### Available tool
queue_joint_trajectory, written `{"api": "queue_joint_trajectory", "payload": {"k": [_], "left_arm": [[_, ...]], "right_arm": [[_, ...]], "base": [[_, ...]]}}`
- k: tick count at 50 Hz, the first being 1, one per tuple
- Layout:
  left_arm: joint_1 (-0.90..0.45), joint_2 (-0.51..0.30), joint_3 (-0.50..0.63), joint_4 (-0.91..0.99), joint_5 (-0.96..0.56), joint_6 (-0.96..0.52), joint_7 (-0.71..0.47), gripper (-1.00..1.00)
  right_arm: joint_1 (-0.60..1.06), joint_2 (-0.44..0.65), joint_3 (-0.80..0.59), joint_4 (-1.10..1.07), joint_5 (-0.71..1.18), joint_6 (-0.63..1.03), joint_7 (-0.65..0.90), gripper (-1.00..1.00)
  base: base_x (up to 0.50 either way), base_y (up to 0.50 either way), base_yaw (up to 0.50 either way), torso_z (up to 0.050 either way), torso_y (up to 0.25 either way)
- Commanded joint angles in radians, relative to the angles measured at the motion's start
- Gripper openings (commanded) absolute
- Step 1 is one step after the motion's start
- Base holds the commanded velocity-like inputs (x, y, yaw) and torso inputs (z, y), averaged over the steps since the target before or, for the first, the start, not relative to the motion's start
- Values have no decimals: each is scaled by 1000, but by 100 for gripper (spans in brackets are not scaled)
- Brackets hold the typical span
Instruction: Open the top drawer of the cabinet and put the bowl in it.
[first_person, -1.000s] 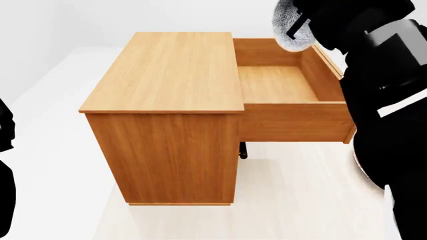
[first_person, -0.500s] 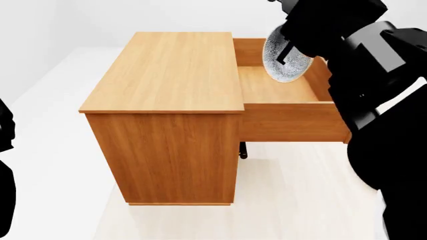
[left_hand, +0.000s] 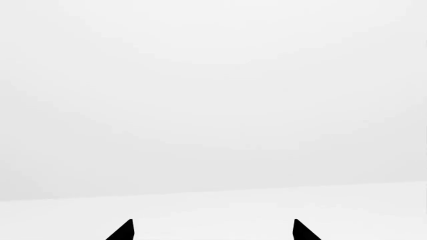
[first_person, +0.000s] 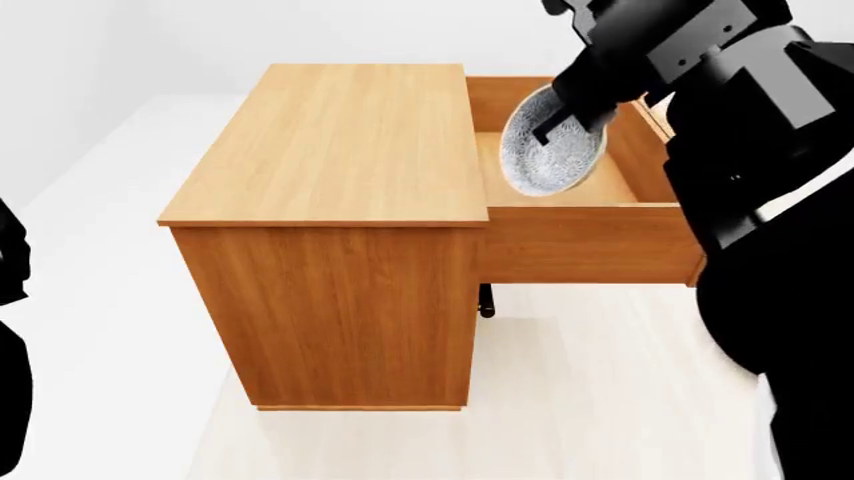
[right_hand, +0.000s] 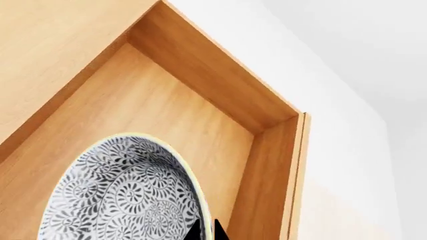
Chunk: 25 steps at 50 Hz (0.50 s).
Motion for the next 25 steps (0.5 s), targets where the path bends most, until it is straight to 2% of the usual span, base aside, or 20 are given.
{"api": "queue_joint_trajectory", "payload": {"k": [1,6,13,25], "left_arm": [[2,-1,-4,0,0,7,8,100],[3,-1,-4,0,0,9,9,100],[5,-1,-2,0,1,11,8,100],[5,-1,-4,0,0,14,14,100]], "right_arm": [[-10,0,107,10,-60,38,35,-100],[-29,0,236,10,-167,46,63,-100],[-56,0,535,10,-355,63,124,-100],[-98,2,693,10,-455,50,169,-100]], "base": [[0,0,0,0,0],[0,0,0,0,0],[0,0,0,0,0],[0,0,0,0,0]]}}
